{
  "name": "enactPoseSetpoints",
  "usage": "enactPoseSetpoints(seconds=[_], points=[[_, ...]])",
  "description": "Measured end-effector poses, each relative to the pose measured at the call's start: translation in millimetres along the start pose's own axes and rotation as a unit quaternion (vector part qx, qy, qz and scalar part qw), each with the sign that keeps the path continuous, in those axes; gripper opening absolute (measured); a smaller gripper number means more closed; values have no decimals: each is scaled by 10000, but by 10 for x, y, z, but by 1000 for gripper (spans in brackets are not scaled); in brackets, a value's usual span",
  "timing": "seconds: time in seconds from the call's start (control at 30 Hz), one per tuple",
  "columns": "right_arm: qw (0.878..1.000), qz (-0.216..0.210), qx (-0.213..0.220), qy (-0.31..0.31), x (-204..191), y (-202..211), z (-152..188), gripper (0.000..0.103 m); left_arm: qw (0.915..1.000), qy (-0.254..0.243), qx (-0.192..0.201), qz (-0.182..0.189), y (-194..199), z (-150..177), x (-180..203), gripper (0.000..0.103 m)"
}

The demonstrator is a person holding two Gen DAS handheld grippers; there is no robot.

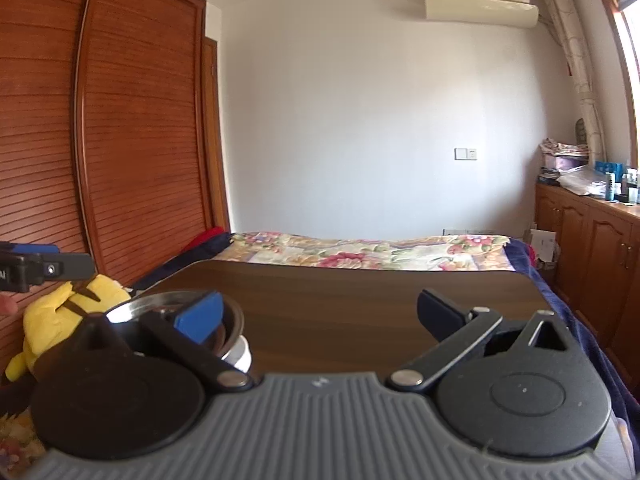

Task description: Organize plates and bowls

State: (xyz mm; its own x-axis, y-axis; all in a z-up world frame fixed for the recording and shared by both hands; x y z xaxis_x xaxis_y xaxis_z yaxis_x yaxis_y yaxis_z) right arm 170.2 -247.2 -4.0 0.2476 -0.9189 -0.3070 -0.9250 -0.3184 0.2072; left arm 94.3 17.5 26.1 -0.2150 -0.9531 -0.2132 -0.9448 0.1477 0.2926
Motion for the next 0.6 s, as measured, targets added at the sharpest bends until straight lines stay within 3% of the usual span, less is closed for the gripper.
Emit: enactPoseSetpoints(seconds=[0.6], points=[[9988, 257, 408, -87, 162, 272, -177, 103, 9996, -251, -79, 80, -44, -184, 430, 103]])
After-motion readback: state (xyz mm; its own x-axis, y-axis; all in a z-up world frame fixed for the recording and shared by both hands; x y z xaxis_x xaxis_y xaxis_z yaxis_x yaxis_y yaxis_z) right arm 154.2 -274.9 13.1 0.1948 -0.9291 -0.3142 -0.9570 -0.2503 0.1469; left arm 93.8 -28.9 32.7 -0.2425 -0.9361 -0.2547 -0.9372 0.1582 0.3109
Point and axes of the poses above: each gripper's, at about its wrist camera, not at the fingertips, and y roughly against the way its jaws point, x to its right, z to its underside, the point moved 10 cm from there along -y, roughly the way its jaws point, and after that the axes turned 14 degrees about -y, right-handed, at the moved point
